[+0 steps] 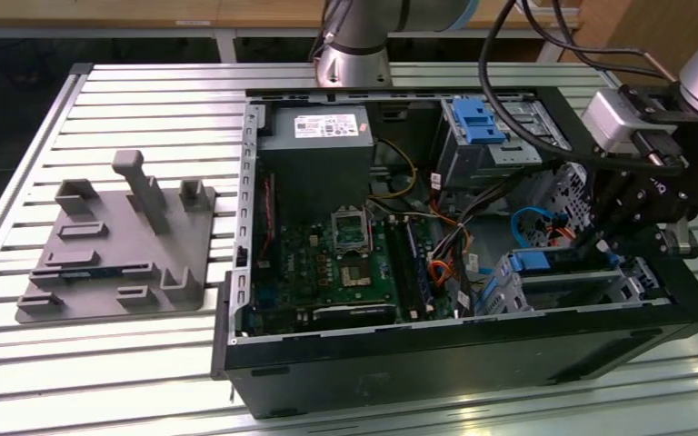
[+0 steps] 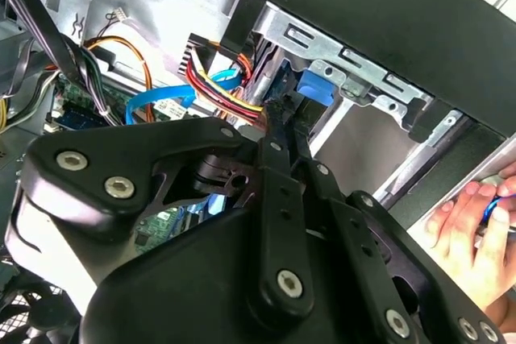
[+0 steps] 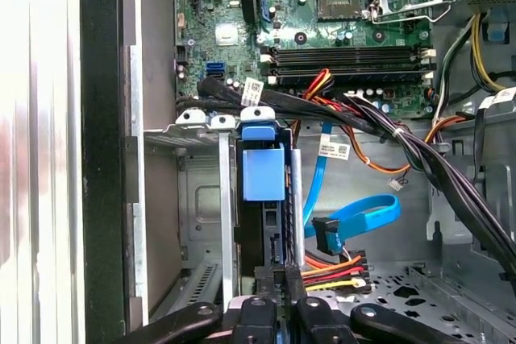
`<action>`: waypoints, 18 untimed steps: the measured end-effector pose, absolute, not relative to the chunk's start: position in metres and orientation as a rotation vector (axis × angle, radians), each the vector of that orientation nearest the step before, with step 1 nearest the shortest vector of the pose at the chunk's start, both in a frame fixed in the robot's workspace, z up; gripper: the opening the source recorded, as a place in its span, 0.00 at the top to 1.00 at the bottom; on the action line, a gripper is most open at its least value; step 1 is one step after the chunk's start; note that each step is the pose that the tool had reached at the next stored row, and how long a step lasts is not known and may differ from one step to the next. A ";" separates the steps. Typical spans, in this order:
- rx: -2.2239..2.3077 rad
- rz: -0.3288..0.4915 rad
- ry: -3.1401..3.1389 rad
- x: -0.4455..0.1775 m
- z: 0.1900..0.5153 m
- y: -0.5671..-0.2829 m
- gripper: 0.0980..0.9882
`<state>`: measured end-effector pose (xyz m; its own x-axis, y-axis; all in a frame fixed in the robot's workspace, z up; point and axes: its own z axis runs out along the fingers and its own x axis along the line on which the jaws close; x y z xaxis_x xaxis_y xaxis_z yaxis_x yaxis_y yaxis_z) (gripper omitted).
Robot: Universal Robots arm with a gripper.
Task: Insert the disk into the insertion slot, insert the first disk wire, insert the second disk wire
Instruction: 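Insert the first disk wire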
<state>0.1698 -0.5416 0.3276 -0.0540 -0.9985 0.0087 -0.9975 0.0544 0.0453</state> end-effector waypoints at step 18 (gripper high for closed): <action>2.135 -0.042 -2.254 0.170 0.367 -0.537 0.78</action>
<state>0.1698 -0.5372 0.3666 -0.0541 -0.9985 0.0083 -0.9975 0.0544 0.0448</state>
